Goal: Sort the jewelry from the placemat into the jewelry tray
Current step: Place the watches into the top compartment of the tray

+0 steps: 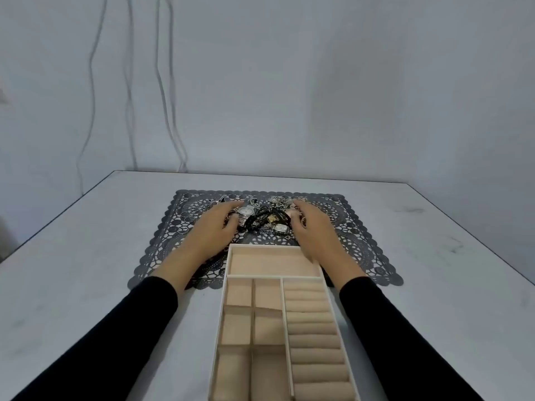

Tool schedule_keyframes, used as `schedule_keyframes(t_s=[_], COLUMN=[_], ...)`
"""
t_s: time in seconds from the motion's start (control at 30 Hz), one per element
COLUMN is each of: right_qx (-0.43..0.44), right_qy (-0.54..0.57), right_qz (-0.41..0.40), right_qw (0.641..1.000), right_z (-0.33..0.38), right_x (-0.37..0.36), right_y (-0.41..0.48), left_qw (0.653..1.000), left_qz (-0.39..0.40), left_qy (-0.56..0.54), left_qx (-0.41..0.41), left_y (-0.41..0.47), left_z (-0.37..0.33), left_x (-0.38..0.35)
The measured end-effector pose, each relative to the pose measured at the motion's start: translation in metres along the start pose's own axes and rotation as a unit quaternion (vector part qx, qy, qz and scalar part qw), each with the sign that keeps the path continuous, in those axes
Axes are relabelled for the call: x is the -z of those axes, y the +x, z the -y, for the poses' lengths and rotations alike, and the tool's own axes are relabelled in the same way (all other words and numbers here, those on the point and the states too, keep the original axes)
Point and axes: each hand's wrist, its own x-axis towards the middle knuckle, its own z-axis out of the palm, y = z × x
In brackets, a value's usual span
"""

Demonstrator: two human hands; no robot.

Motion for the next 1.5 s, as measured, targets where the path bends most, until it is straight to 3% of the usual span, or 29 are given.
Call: schedule_keyframes(t_s=[0.33,0.87,1.1,1.5], right_qx=[-0.016,-0.009,-0.007,0.026], right_qy=[0.044,0.076,0.087,0.191], right_qz=[-0.031,0.014,0.055,0.015], right_qw=[0.998,0.997,0.995,0.981], right_z=[-0.021,-0.039,-0.044,-0.043], right_x=[-0.006,-0.003,0.003,0.002], right_y=[0.031,0.037,0.039,0.040], left_qw=[0.998,0.995,0.992,0.986], left_qz=[0.050,0.099,0.121,0.110], left_qy=[0.036,0.026,-0.006,-0.124], left_qx=[0.011,0.017,0.028,0.027], left_y=[0.037,0.046,0.053,0.058], left_z=[0.019,0.019,0.015,0.022], left_x=[-0.004,-0.003,0.002,-0.001])
